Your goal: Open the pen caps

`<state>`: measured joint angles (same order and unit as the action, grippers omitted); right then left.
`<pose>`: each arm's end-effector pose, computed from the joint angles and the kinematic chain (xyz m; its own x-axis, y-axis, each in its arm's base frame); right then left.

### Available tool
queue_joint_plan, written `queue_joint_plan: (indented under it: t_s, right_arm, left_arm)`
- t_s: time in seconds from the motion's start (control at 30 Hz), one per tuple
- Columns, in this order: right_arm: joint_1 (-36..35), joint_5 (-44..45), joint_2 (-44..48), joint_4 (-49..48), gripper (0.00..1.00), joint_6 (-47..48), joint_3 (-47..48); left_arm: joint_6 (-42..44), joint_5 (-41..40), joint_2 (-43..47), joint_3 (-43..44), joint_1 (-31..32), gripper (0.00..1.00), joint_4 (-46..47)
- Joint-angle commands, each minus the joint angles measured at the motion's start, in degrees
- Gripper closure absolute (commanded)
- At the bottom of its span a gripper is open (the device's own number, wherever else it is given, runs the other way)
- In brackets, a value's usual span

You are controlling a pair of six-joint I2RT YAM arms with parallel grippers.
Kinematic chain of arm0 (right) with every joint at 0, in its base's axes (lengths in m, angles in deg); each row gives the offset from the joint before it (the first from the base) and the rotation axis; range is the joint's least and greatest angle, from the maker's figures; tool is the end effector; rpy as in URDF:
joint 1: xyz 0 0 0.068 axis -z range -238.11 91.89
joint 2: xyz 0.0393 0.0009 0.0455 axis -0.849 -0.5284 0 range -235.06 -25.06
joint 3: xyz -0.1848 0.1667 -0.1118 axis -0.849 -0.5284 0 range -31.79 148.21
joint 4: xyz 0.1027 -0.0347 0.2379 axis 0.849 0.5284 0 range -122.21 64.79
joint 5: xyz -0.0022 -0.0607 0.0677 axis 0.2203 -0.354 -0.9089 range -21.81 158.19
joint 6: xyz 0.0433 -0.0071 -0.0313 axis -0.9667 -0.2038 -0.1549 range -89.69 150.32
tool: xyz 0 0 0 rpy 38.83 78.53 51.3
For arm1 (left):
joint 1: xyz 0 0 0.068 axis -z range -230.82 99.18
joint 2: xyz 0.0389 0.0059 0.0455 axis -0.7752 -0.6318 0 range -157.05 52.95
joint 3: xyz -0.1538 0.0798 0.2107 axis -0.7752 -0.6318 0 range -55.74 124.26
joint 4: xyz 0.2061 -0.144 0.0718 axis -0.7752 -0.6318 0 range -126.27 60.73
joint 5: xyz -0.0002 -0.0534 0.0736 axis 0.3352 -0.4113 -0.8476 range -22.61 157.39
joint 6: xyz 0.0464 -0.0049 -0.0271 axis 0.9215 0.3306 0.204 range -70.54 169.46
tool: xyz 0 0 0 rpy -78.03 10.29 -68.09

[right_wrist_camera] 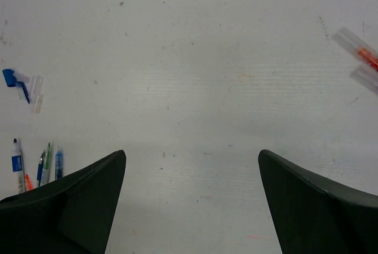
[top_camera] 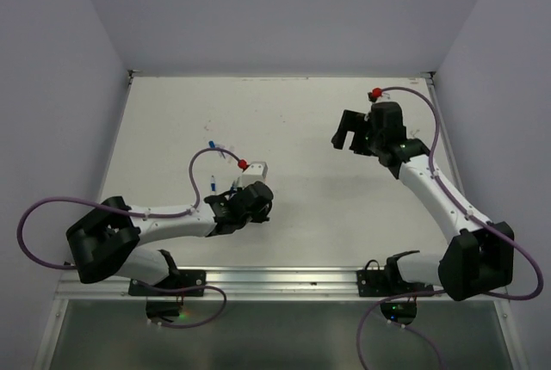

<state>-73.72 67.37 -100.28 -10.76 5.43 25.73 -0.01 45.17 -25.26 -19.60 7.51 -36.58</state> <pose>0.2785 0.0783 0.2823 -0.6693 0.2498 -0.6997 0.0021 0.9424 0.3345 0.1468 -0.2123 0.1710 -0.7596 -0.1088 -0.6412 0.1251 0.9431 -0.3082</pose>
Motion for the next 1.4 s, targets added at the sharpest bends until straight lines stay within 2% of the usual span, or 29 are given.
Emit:
queue_joint_plan:
  t_s: [0.0, 0.27, 0.53, 0.67, 0.83, 0.97, 1.37]
  right_arm:
    - [1.11, 2.84, 2.19, 3.22, 0.01, 2.56, 2.68]
    - [1.64, -0.67, 3.85, 4.83, 0.04, 1.42, 2.95]
    - [1.73, -3.22, 4.99, 3.51, 0.04, 0.45, 0.76]
    - [1.73, -5.85, 5.00, 2.37, 0.05, 0.45, -0.56]
    - [1.90, -6.91, 4.91, 2.01, 0.05, -0.25, -1.44]
    - [2.08, -6.91, 5.00, 2.37, 0.05, 0.10, -1.35]
    - [2.34, -9.02, 3.59, 0.26, 0.05, -0.25, -3.64]
  left_arm:
    - [2.62, -1.16, -1.76, 2.53, -1.02, 1.00, 2.21]
    - [1.22, -5.46, -5.45, 3.41, -1.02, 1.00, -2.70]
    - [-4.49, -8.98, -9.75, 5.25, -1.02, 1.00, -11.40]
    - [-5.81, -9.60, -11.43, 5.26, -1.02, 1.00, -12.46]
    - [-7.65, -10.74, -10.56, 3.68, -1.02, 0.88, -12.82]
    - [-9.06, -12.06, -9.24, 2.27, -1.02, 0.83, -13.52]
    - [-10.20, -14.69, -8.36, 2.27, -1.02, 0.72, -17.03]
